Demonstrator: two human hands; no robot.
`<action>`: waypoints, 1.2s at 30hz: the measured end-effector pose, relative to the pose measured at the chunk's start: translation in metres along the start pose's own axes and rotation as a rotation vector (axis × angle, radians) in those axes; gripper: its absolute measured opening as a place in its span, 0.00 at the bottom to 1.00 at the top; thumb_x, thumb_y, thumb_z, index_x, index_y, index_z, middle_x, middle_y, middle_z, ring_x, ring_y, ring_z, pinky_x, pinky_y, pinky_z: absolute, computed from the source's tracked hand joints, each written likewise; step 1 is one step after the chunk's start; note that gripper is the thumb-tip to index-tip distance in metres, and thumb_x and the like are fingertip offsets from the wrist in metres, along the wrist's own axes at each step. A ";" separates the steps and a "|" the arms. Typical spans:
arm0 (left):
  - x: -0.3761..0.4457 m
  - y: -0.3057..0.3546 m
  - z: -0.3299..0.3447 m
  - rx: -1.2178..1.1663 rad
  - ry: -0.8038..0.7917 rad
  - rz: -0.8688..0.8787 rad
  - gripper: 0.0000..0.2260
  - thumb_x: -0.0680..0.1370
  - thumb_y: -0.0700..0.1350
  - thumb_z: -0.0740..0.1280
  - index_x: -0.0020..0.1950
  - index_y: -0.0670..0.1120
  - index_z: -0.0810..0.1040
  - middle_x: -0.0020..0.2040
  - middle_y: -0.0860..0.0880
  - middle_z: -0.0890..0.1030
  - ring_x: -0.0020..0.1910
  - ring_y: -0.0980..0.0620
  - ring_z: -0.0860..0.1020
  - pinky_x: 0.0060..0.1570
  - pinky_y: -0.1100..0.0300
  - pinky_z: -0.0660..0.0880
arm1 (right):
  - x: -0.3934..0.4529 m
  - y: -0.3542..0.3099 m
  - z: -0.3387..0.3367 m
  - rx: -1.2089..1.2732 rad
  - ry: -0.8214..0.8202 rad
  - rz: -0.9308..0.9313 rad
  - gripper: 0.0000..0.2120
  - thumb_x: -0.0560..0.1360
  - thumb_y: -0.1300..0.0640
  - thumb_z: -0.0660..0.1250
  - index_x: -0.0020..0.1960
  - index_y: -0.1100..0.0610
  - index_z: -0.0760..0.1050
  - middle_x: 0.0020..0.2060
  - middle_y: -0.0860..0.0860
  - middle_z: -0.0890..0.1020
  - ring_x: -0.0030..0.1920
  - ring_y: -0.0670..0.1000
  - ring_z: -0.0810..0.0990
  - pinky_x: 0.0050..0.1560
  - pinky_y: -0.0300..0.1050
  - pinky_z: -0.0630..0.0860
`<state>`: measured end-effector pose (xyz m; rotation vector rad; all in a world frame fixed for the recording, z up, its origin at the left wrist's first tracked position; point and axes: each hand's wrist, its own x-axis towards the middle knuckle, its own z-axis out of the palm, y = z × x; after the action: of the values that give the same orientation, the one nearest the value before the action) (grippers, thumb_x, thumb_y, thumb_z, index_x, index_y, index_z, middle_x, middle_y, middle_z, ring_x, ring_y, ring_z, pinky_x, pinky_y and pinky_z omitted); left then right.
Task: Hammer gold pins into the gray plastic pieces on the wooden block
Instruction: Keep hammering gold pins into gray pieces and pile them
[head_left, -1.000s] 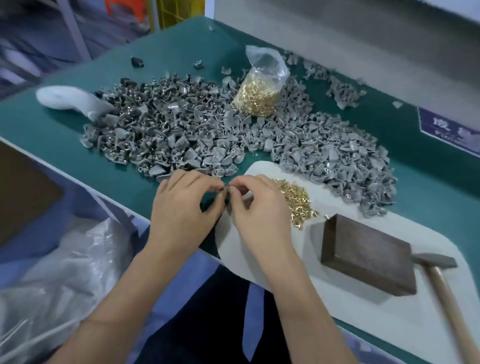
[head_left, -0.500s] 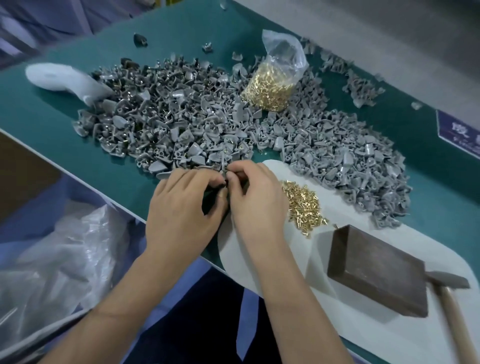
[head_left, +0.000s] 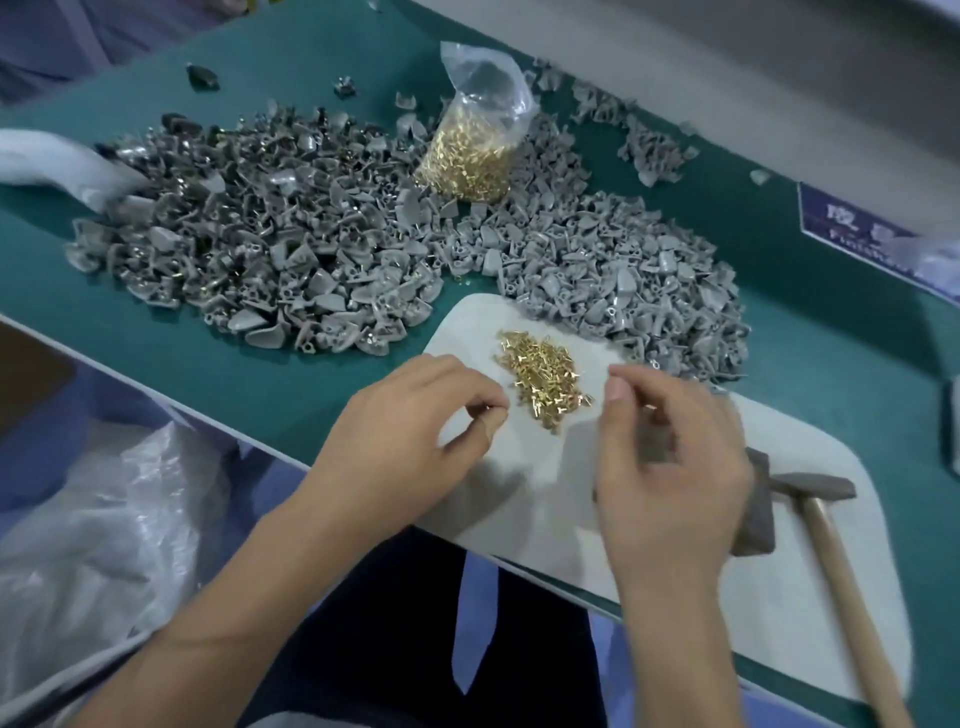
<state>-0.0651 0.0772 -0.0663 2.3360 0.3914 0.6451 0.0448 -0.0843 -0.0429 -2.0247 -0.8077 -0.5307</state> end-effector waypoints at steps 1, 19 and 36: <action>0.003 0.006 0.005 -0.001 -0.053 0.022 0.03 0.80 0.49 0.68 0.51 0.57 0.81 0.46 0.61 0.79 0.46 0.67 0.71 0.42 0.68 0.70 | 0.006 0.014 -0.014 -0.114 -0.017 0.001 0.08 0.81 0.54 0.66 0.55 0.54 0.83 0.49 0.45 0.83 0.49 0.54 0.79 0.53 0.50 0.74; 0.095 0.063 0.082 0.487 -0.346 0.142 0.04 0.80 0.48 0.68 0.47 0.54 0.80 0.46 0.57 0.76 0.56 0.52 0.69 0.44 0.58 0.63 | -0.014 0.049 -0.051 -0.528 -0.246 0.273 0.15 0.77 0.43 0.59 0.54 0.44 0.82 0.48 0.45 0.82 0.54 0.53 0.76 0.58 0.52 0.65; 0.046 0.108 0.090 -0.479 -0.184 -0.079 0.07 0.81 0.50 0.68 0.47 0.53 0.85 0.41 0.59 0.85 0.44 0.60 0.83 0.49 0.58 0.79 | -0.014 0.067 -0.065 0.329 -0.032 0.312 0.15 0.77 0.64 0.69 0.58 0.49 0.83 0.51 0.41 0.86 0.53 0.45 0.85 0.57 0.41 0.80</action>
<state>0.0334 -0.0290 -0.0363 1.8914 0.2142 0.4238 0.0786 -0.1714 -0.0551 -1.8083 -0.5413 -0.1745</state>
